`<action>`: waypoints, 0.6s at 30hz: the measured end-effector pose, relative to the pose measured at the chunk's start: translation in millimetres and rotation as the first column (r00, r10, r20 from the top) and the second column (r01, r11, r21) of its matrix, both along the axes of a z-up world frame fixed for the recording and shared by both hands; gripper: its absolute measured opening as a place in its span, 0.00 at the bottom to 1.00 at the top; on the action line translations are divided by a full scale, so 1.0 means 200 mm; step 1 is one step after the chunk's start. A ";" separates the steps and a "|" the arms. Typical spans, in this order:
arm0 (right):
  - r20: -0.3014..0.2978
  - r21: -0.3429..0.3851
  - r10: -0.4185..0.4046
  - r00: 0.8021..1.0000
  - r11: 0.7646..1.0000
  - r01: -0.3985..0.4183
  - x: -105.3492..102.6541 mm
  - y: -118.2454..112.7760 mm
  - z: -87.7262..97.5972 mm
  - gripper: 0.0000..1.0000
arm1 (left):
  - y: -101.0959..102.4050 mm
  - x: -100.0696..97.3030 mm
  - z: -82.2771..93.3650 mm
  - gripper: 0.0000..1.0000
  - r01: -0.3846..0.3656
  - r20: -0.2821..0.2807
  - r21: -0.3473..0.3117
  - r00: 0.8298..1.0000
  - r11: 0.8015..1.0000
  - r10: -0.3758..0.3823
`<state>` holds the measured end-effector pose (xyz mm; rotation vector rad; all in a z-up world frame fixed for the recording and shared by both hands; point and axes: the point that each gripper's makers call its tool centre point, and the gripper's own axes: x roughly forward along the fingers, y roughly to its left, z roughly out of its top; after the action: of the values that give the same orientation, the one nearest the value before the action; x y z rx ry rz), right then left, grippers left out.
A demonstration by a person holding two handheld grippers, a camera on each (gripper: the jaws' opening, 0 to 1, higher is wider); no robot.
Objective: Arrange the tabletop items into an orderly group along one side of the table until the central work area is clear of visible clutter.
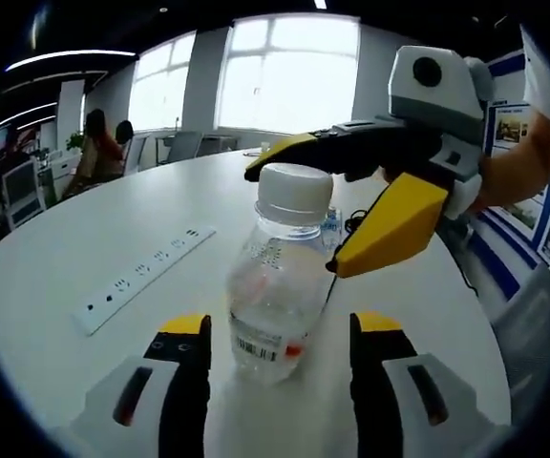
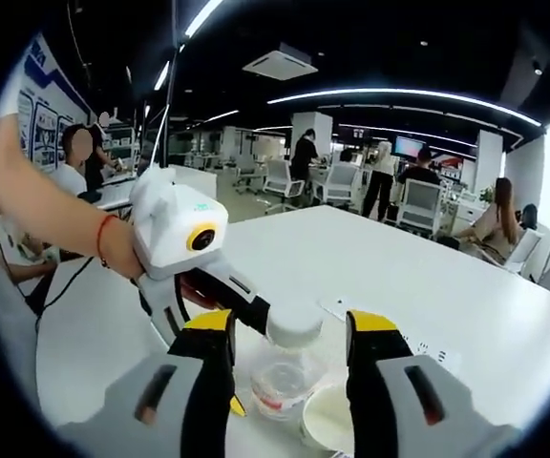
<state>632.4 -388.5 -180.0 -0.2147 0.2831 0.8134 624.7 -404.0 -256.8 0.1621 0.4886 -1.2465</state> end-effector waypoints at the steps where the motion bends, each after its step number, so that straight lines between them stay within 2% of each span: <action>1: -0.001 0.002 -0.001 1.000 1.000 0.001 0.00 -0.01 0.00 0.46 | 0.00 0.00 0.01 0.59 -0.002 0.001 0.001 1.000 1.000 0.002; 10: -0.008 0.014 -0.018 1.000 1.000 0.018 -0.02 -0.05 0.02 0.51 | 0.03 -0.02 0.04 0.62 -0.022 -0.005 0.004 1.000 1.000 0.022; 18: -0.019 0.019 -0.037 0.999 0.999 0.037 -0.05 -0.13 0.03 0.56 | 0.05 -0.05 0.08 0.70 -0.052 -0.008 0.016 0.999 0.999 0.052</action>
<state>622.3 -414.3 -174.9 -0.1829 0.2962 0.7815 615.2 -393.1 -241.2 0.1570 0.5068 -1.1931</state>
